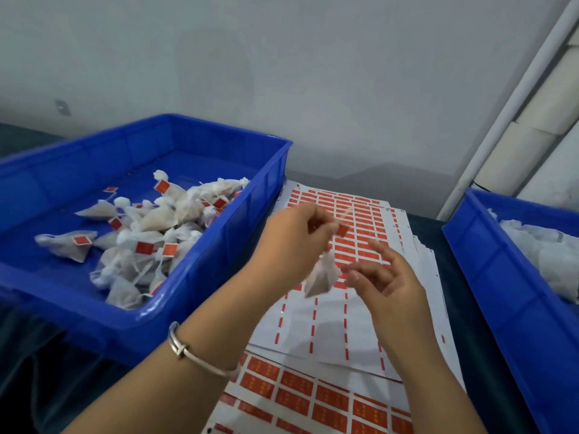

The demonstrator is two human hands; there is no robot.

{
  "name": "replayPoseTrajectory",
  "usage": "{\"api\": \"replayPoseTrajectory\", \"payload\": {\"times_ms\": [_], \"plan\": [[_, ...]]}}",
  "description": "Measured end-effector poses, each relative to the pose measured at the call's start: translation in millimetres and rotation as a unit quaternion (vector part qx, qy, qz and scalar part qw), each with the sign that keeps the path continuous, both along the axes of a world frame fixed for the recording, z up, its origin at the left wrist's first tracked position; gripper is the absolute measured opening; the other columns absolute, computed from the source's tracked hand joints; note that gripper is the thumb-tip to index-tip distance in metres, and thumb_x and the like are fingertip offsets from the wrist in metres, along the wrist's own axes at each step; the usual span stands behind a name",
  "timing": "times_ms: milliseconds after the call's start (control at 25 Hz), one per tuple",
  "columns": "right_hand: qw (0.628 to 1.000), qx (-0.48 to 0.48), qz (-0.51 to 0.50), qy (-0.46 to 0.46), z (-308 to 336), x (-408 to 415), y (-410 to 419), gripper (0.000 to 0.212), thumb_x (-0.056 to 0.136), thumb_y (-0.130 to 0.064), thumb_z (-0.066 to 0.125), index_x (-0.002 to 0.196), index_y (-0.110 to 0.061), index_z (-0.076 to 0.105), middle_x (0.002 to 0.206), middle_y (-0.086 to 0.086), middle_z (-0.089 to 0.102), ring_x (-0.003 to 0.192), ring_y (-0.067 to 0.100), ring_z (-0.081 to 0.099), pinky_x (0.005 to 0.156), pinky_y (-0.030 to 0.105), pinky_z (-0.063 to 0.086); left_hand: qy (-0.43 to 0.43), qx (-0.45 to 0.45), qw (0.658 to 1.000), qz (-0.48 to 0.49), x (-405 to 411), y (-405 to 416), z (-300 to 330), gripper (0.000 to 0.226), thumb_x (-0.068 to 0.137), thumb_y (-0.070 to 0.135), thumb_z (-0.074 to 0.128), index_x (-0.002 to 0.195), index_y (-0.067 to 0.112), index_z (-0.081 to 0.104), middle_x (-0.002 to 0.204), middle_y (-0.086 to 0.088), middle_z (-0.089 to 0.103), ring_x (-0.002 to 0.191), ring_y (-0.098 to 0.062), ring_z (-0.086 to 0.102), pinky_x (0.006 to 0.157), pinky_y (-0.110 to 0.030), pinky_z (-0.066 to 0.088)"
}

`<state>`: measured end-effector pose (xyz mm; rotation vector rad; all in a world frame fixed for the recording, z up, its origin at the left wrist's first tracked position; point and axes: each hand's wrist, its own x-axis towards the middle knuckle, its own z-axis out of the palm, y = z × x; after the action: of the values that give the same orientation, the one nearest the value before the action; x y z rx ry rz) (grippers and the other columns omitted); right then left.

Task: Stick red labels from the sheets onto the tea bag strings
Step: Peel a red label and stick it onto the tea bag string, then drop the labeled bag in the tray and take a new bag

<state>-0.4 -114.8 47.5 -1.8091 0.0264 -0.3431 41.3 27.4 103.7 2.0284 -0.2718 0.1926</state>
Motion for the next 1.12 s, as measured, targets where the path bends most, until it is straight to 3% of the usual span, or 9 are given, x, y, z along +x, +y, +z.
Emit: {"api": "replayPoseTrajectory", "payload": {"times_ms": [120,240,360,440,560,680,760,960,1120], "plan": [[0.999,0.015,0.013,0.037,-8.3,-9.9,9.4,0.029,0.077,-0.046,0.055,0.105,-0.045,0.050,0.087,-0.026,0.069,0.079,-0.002,0.066,0.073,0.020,0.051,-0.101,-0.044,0.990,0.083,17.9,32.1,37.5,0.020,0.088,0.022,0.063,0.071,0.031,0.057,0.067,0.012,0.066,0.062,0.002,0.064,0.058,-0.013,0.052],[0.996,0.031,0.032,0.074,-18.6,-19.8,12.4,0.025,0.085,-0.037,0.052,0.110,-0.039,0.050,0.086,-0.018,0.071,0.076,0.005,0.067,0.072,0.023,0.051,-0.159,-0.067,0.971,0.166,51.9,75.9,72.4,0.022,0.085,0.013,0.063,0.067,0.025,0.058,0.066,0.006,0.069,0.061,-0.003,0.068,0.065,-0.023,0.057],[0.989,0.075,0.045,0.122,-32.9,-28.8,12.5,0.020,0.092,-0.016,0.051,0.106,-0.031,0.054,0.081,-0.005,0.073,0.068,0.015,0.068,0.066,0.025,0.051,-0.136,0.036,0.964,0.225,88.8,119.9,81.9,0.021,0.085,0.012,0.060,0.067,0.021,0.058,0.064,0.003,0.068,0.059,-0.004,0.067,0.064,-0.021,0.055],[0.983,0.089,0.039,0.156,-44.5,-33.4,15.5,0.023,0.094,-0.004,0.048,0.103,-0.023,0.057,0.074,0.003,0.073,0.063,0.022,0.066,0.063,0.028,0.051,-0.095,0.099,0.958,0.252,110.7,144.2,73.3,0.015,0.087,0.014,0.058,0.072,0.013,0.060,0.068,-0.004,0.069,0.071,-0.019,0.069,0.067,-0.030,0.055],[0.978,0.091,0.037,0.186,-55.6,-35.8,21.6,0.020,0.093,0.002,0.047,0.096,-0.013,0.060,0.067,0.009,0.070,0.061,0.027,0.064,0.056,0.022,0.052,-0.038,0.239,0.929,0.280,126.6,162.8,45.8,0.031,0.092,0.027,0.055,0.077,0.002,0.065,0.073,-0.010,0.068,0.075,-0.027,0.064,0.060,-0.031,0.044],[0.973,0.108,0.040,0.198,-52.1,-34.6,22.9,0.019,0.094,0.002,0.046,0.095,-0.011,0.060,0.068,0.012,0.070,0.061,0.029,0.063,0.051,0.020,0.052,0.015,0.329,0.909,0.254,129.0,165.7,15.9,0.036,0.092,0.032,0.055,0.077,0.001,0.065,0.080,-0.012,0.067,0.075,-0.025,0.061,0.068,-0.035,0.047],[0.971,0.122,0.032,0.201,-48.6,-33.8,21.6,0.021,0.094,0.004,0.045,0.094,-0.010,0.061,0.068,0.012,0.070,0.060,0.028,0.064,0.050,0.020,0.051,0.028,0.312,0.917,0.247,128.1,162.3,10.5,0.032,0.092,0.030,0.056,0.082,0.001,0.065,0.084,-0.012,0.067,0.078,-0.025,0.060,0.067,-0.036,0.047],[0.965,0.111,0.039,0.234,-38.0,-33.6,18.4,0.023,0.094,0.006,0.044,0.095,-0.009,0.062,0.068,0.006,0.072,0.056,0.017,0.065,0.056,0.022,0.053,-0.066,0.118,0.973,0.188,105.8,91.6,37.9,0.011,0.090,0.025,0.055,0.101,0.024,0.053,0.082,0.013,0.055,0.070,-0.005,0.052,0.056,-0.021,0.036],[0.980,0.158,-0.013,0.117,16.7,-24.3,-14.5,0.025,0.094,-0.004,0.048,0.091,-0.019,0.068,0.079,0.001,0.073,0.064,0.014,0.069,0.058,0.020,0.054,-0.022,0.116,0.992,0.043,70.2,-5.4,1.8,0.013,0.095,0.032,0.050,0.106,0.032,0.057,0.087,0.015,0.060,0.072,-0.003,0.060,0.055,-0.013,0.042]]}}
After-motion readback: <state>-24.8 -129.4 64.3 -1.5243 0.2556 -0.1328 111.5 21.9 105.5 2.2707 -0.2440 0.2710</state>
